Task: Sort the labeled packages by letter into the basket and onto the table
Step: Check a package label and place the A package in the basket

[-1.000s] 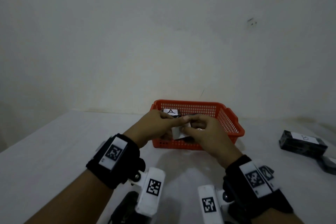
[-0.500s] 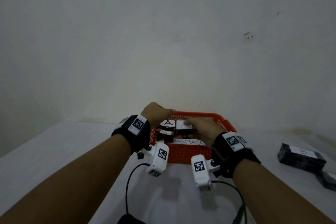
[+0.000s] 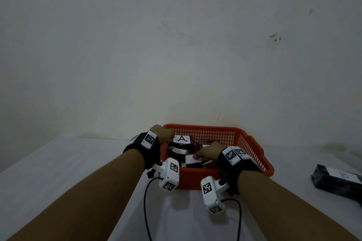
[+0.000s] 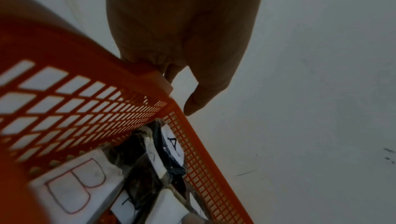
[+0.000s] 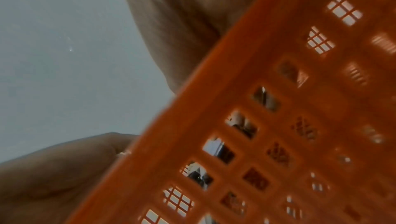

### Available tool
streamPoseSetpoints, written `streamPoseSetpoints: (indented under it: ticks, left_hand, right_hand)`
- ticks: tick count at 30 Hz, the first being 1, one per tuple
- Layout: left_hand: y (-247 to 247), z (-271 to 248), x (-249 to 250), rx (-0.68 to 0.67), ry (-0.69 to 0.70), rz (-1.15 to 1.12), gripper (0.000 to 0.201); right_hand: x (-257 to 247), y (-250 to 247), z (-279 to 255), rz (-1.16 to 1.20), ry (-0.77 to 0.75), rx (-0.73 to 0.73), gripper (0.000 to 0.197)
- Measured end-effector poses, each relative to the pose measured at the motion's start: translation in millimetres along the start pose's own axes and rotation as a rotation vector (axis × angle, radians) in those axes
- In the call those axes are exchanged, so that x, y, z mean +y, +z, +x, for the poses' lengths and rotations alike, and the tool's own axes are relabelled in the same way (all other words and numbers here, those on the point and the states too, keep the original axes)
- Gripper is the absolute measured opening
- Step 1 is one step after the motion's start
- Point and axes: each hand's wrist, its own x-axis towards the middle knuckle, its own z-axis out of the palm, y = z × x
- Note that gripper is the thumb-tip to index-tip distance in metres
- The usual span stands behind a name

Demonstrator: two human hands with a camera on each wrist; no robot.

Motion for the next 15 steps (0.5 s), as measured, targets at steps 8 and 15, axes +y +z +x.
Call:
streamPoseSetpoints:
  ticks: [8,15]
  left_hand:
    - [8.2,3.3,-3.6,0.011,0.019,0.140,0.039]
    - [2.4,1.8,-6.3,-0.016,-0.121,-0.362,0.033]
  right_hand:
    - [6.0,8.1,17.7,-0.121,0.005,-0.025,0.022]
    - [7.3,13.0,17.9,-0.109,0.019,-0.007,0.025]
